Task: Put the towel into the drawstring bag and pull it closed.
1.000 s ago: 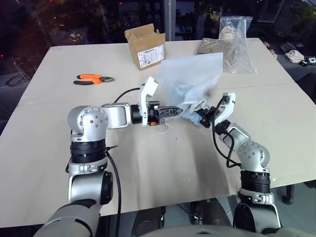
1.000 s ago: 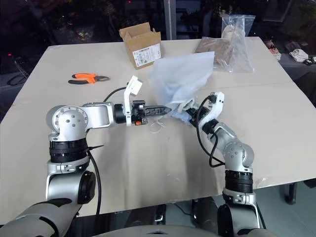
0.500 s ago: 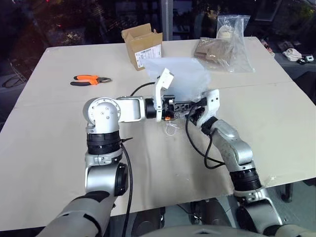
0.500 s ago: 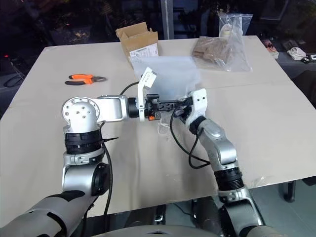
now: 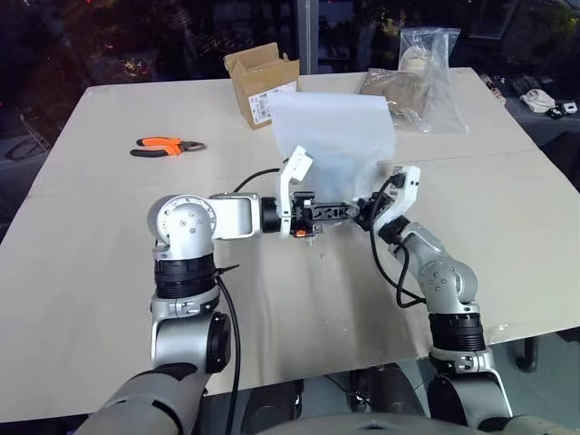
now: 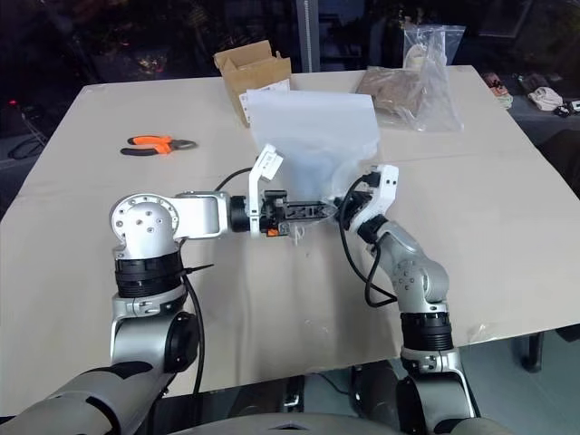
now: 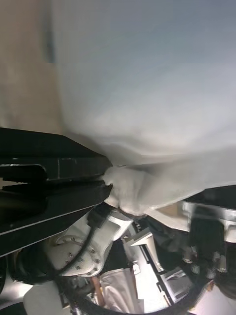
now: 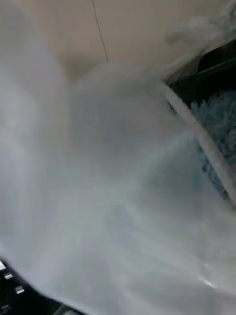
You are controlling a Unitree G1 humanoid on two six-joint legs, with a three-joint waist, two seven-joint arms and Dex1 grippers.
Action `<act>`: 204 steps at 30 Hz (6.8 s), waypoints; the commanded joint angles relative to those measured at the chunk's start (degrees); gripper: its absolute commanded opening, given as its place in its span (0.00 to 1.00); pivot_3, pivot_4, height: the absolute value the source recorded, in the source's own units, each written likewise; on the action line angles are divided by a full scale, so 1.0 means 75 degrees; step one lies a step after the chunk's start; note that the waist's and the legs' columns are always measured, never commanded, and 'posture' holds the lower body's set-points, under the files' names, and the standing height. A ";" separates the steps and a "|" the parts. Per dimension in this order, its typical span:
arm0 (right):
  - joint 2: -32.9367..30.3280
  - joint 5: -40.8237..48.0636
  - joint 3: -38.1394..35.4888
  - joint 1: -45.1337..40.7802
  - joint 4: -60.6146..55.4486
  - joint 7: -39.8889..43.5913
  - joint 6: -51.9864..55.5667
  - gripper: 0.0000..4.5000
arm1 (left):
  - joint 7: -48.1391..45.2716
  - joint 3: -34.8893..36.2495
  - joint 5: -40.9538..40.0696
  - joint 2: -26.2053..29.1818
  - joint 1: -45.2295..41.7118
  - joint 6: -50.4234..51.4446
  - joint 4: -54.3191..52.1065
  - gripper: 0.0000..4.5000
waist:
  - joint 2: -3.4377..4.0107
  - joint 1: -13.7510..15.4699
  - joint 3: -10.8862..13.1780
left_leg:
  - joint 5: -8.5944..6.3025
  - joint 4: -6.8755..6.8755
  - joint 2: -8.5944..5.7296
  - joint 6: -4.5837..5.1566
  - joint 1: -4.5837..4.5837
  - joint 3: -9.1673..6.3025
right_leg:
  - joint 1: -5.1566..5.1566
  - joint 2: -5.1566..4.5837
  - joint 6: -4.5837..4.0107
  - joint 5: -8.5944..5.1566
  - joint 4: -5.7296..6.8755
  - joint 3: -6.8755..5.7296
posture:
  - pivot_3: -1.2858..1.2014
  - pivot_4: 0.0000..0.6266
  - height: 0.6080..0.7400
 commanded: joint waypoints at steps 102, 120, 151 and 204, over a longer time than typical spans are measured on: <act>-0.2848 -0.2506 0.1608 0.0344 -0.1457 0.0358 0.0490 0.99 | -0.0698 0.0331 0.0502 0.1400 -0.1235 -0.1102 0.2665 0.00 | -0.0021 0.0001 0.0017 | -0.0001 -0.0008 -0.0001 0.0000 -0.0012 0.0011 | -0.0024 0.0001 0.0003 -0.0001 -0.0002 -0.0019 | 0.52 0.24 1.00; -0.2397 -0.3424 0.1427 -0.0798 0.0907 0.0723 -0.0894 0.08 | -0.1498 -0.0520 0.1247 0.1632 -0.1033 -0.2334 0.2219 0.00 | -0.0021 0.0000 0.0018 | 0.0000 -0.0006 0.0001 -0.0003 -0.0011 0.0016 | -0.0023 0.0000 0.0002 0.0000 0.0002 -0.0019 | 0.52 0.24 1.00; -0.2458 -0.3047 0.0723 -0.0146 -0.1332 0.0506 0.0543 0.00 | -0.2103 -0.2269 0.4775 0.2406 0.2725 -0.7692 0.0289 0.60 | -0.0015 0.0167 0.0022 | -0.0021 0.0005 0.0006 0.0035 -0.0019 0.0020 | -0.0031 0.0001 -0.0003 0.0000 0.0002 -0.0017 | 0.52 0.24 1.00; -0.4961 0.4745 -0.3562 -0.3456 -0.2118 -0.0836 0.2106 0.00 | -0.0464 0.0297 0.5144 0.2708 -0.1891 -0.9557 0.2911 0.01 | -0.0028 0.0196 0.0087 | 0.0007 0.0022 0.0014 0.0021 -0.0125 0.0012 | -0.0069 -0.0005 0.0030 0.0045 -0.0054 -0.0082 | 0.52 0.24 1.00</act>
